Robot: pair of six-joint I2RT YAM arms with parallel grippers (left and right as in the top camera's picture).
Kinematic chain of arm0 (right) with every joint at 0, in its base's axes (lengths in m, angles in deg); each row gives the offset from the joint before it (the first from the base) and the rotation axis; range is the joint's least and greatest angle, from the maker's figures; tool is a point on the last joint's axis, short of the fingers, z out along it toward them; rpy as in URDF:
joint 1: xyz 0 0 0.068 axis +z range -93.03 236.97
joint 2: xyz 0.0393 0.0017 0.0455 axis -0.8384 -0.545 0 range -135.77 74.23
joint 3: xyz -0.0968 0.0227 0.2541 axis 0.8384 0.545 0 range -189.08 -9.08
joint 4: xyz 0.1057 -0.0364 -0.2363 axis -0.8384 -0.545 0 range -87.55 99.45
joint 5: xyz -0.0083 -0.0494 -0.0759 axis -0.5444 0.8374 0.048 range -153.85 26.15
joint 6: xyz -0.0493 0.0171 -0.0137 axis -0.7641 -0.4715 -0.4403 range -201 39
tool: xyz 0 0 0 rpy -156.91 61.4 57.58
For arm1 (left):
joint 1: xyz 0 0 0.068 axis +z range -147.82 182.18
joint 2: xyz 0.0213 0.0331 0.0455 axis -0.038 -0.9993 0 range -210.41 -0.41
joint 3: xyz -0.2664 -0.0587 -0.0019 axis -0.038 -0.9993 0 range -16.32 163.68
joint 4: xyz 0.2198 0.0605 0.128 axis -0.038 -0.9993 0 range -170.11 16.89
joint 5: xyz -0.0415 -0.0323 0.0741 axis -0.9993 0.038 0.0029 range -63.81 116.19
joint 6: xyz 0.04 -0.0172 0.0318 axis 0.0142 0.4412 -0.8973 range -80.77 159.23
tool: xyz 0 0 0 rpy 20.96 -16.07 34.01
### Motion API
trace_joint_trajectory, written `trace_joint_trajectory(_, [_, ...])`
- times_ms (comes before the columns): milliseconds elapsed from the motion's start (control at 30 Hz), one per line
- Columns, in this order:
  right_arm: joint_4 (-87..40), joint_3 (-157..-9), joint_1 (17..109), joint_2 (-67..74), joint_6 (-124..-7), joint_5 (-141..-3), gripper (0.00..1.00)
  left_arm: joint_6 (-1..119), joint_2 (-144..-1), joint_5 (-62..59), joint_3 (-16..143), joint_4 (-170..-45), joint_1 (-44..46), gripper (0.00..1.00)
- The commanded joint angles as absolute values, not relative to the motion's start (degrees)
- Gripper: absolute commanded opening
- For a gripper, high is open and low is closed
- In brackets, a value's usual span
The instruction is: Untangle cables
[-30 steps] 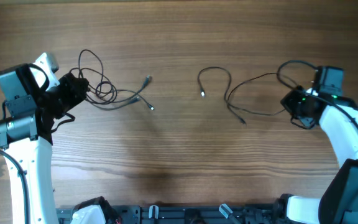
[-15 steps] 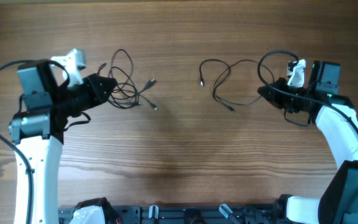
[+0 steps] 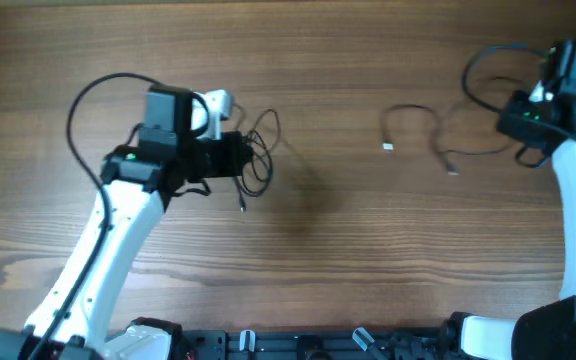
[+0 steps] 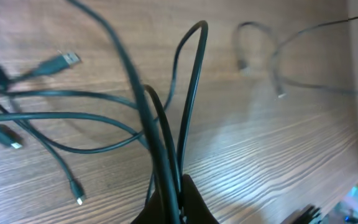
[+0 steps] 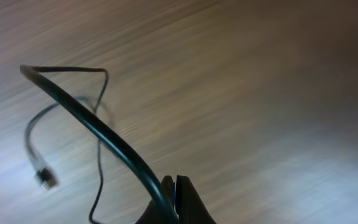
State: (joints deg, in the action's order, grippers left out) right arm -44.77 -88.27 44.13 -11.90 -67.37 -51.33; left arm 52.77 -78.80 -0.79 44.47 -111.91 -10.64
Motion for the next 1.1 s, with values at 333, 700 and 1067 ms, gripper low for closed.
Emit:
trace_joint_trajectory(333, [-47.67, -97.78, 30.95, -11.22, -59.85, -38.66, 0.04, 51.45, -82.93, 1.70, 44.32, -109.09, -18.49, 0.04])
trace_joint_trajectory(700, [-47.72, -97.10, 29.75, -17.17, -59.79, -38.42, 0.07, 51.61, -82.95, 1.68, 44.32, -109.14, -18.99, 0.04])
trace_joint_trajectory(1067, [-46.54, -97.10, 29.14, -19.03, -63.55, -59.70, 0.55, 51.61, -83.15, 1.70, 44.32, -109.07, -18.99, 0.04])
